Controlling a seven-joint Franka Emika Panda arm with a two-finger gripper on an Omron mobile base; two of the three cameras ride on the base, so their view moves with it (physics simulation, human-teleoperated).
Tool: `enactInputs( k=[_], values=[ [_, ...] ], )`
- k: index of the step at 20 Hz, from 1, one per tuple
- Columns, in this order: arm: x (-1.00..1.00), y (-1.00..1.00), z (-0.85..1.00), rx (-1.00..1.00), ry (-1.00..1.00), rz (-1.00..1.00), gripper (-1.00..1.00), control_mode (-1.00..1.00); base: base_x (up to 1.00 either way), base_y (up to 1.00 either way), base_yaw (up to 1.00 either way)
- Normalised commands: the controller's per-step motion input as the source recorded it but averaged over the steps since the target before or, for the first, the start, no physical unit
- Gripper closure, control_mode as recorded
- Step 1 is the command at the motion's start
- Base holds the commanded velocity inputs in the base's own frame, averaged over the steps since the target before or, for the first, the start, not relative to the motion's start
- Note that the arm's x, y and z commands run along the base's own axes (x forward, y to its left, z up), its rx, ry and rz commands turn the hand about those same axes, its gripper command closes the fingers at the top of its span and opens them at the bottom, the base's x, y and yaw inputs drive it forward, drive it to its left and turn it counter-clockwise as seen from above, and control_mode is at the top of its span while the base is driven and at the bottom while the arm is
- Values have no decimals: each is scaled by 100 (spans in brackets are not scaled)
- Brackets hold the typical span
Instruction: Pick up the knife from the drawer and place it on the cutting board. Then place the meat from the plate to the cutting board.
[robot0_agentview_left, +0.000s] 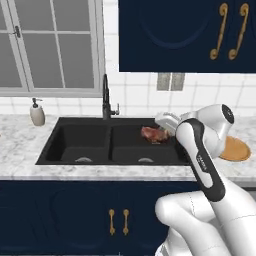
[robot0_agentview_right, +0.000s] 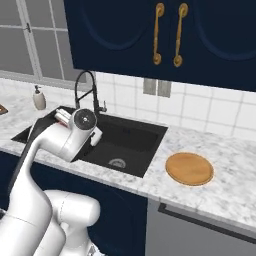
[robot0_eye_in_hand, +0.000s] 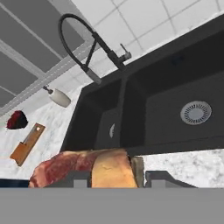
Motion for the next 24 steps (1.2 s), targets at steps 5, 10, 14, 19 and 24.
enactInputs(
  k=[5, 10, 14, 19, 24],
  values=[
    [0, 0, 0, 0, 0, 0, 100, 100, -2, 100, 3],
    [0, 0, 0, 0, 0, 0, 100, 100, -6, 100, 11],
    [0, 0, 0, 0, 0, 0, 100, 100, 0, 100, 8],
    [0, 0, 0, 0, 0, 0, 100, 100, 0, 94, 5],
    [0, 0, 0, 0, 0, 0, 100, 100, 0, 81, 2]
  ],
)
